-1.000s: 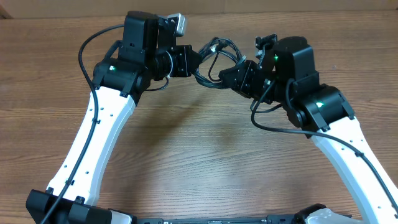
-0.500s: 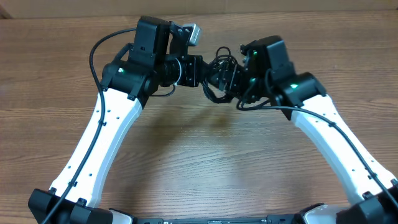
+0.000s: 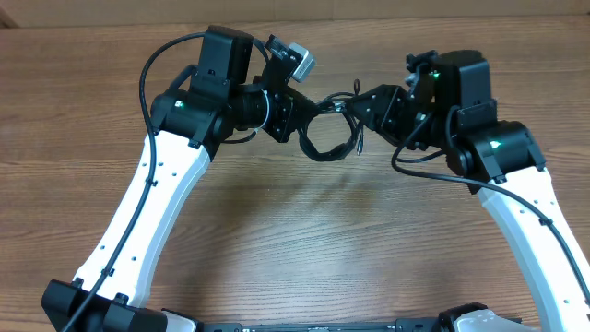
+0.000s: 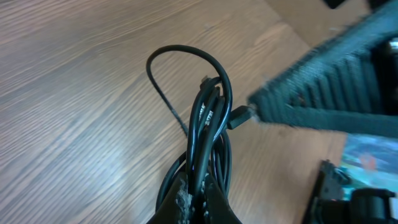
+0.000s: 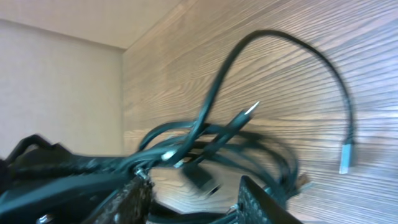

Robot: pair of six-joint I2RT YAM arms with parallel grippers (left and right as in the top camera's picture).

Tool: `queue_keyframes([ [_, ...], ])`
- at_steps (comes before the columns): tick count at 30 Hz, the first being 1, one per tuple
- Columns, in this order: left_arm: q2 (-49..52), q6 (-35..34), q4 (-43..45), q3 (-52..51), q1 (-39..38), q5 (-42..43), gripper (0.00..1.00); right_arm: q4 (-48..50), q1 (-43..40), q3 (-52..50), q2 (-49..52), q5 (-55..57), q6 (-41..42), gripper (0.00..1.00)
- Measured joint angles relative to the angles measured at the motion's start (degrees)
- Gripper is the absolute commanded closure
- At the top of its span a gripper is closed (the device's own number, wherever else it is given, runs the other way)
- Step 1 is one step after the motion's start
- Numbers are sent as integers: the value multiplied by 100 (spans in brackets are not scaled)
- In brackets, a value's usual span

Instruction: Untangle cables

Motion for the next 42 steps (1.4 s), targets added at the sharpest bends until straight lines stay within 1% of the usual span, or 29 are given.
queue_keyframes([
  [2,0,-55,46,0,76,356,96,-79,-79,0,0,-26,-24,59],
  [5,0,-866,404,-2,321,518,96,-127,-83,0,0,-225,-212,59],
  [6,0,-1309,518,-2,442,514,96,-133,-81,0,0,-267,-258,59],
  [8,0,-2271,498,0,649,415,96,-140,-76,0,0,-415,-514,59],
  [9,2,-2647,457,0,713,352,96,-142,-76,0,0,-468,-697,59],
  [10,2,-3224,345,0,750,223,96,-140,-76,0,0,-509,-949,59],
  [11,2,-3980,175,0,745,114,96,-140,-72,0,0,-560,-1429,59],
  [13,4,-5396,-164,2,734,22,96,-127,-24,0,0,-597,-2044,58],
  [14,4,-5967,-372,2,734,4,96,-114,74,0,0,-605,-2358,58],
  [15,4,-6295,-490,2,734,-20,96,-101,190,0,0,-612,-2562,54],
  [16,4,-6688,-614,2,734,-20,96,-96,251,0,0,-616,-2647,52],
  [18,4,-7195,-752,2,734,-17,96,-94,398,0,0,-643,-2883,51],
  [19,4,-7385,-868,0,734,-17,96,-96,415,0,0,-671,-2946,49],
  [21,4,-7805,-979,0,734,-22,96,-13,415,0,0,-815,-2809,49],
  [23,4,-7910,-1043,2,734,-140,96,42,415,0,0,-861,-2369,48],
  [24,4,-7967,-1119,2,734,-227,96,37,415,0,0,-852,-2212,46],
  [25,4,-8028,-1145,2,734,-256,96,-238,417,11,0,-562,-1558,41],
  [26,4,-8157,-1259,0,734,-299,96,-494,415,9,0,-221,-1032,40],
  [28,4,-8494,-1539,2,734,-323,96,-831,415,11,4,511,-382,39],
  [29,4,-8736,-1646,2,734,-326,96,-874,415,11,24,772,-269,36],
  [30,4,-8946,-1661,2,734,-321,96,-870,402,11,59,946,-315,34],
  [31,4,-9211,-1648,2,734,-306,96,-859,387,11,151,1080,-595,33],
  [33,4,-9626,-1635,2,734,-271,96,-861,374,11,538,1200,-1495,33],
  [36,4,-9997,-1550,2,737,-229,96,-719,350,11,933,953,-2653,33],
  [38,4,-10080,-1469,2,791,-114,96,-599,273,11,933,826,-2885,33],
  [40,4,-10102,-1464,2,907,35,96,-551,15,11,957,737,-3036,34],
  [42,4,-10056,-1386,2,988,122,96,-404,-214,11,1261,675,-2966,37],
])
